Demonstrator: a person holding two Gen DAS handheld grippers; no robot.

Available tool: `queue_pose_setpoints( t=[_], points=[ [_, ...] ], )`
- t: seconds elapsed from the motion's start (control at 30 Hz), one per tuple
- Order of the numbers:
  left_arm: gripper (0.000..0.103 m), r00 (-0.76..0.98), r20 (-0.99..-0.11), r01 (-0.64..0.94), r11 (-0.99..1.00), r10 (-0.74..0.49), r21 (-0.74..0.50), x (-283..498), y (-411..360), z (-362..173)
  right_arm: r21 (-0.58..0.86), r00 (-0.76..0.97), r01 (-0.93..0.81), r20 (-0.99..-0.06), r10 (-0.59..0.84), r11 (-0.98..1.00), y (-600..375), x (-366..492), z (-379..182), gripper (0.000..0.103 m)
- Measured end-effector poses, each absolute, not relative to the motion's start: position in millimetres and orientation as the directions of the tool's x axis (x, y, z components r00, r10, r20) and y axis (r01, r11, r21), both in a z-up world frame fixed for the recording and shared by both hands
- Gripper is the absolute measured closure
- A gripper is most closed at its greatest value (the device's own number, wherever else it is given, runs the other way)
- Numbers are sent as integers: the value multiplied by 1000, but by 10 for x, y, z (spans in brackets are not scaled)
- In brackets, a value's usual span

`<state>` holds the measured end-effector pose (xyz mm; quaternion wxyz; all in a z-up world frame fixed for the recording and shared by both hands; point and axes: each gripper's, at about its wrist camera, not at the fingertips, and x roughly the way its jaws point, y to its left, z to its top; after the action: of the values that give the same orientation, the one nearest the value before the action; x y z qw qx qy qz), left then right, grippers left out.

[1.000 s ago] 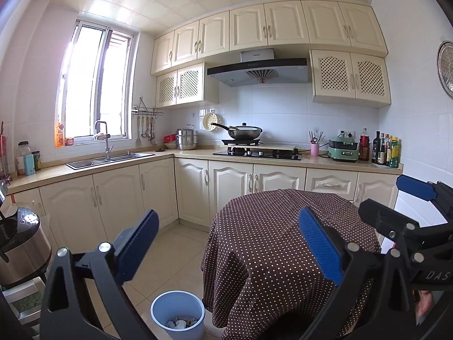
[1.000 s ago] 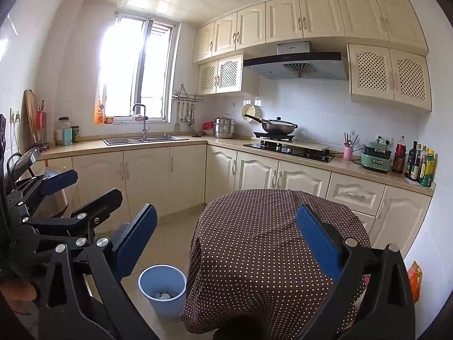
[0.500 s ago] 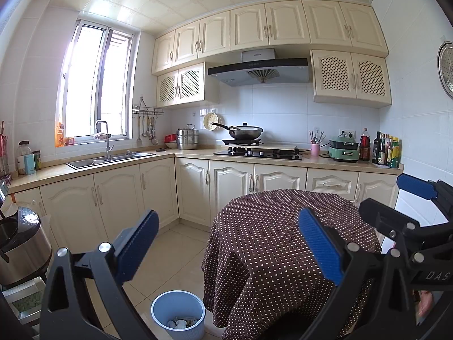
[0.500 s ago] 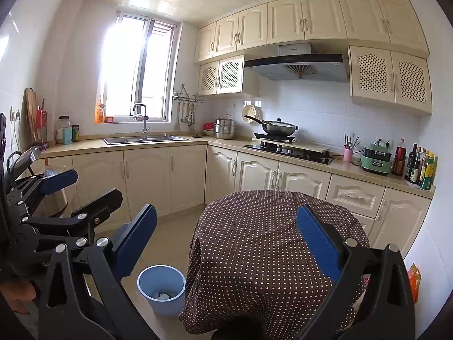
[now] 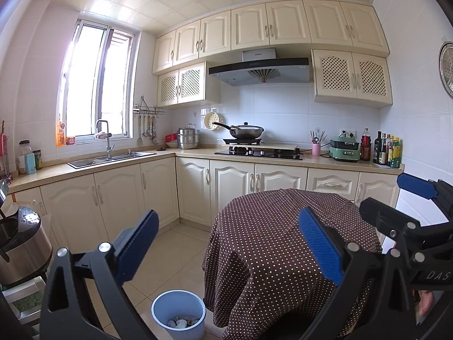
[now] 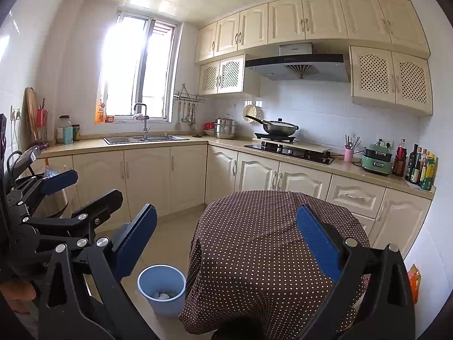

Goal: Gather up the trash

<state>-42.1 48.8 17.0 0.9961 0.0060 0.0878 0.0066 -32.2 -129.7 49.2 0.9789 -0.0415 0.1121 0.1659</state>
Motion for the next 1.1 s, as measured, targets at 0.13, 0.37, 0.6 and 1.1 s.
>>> queue_pose_setpoints(
  t=[0.13,0.37,0.6,1.1],
  points=[
    [6,984,-176,-17,1000,19,12,-413,492,158,-44,919,-336,-234,317,941,-1297,-313,492,7],
    [6,983,-181,-19,1000,21,14,-407,501,140,-42,918,-336,-236,318,941,-1289,-313,487,7],
    [6,983,-181,-21,1000,23,15,-407,509,129,-42,918,-337,-237,318,941,-1292,-310,487,7],
    [6,981,-191,-19,1000,22,17,-400,543,80,-44,917,-337,-243,317,941,-1262,-308,463,7]
  ],
)
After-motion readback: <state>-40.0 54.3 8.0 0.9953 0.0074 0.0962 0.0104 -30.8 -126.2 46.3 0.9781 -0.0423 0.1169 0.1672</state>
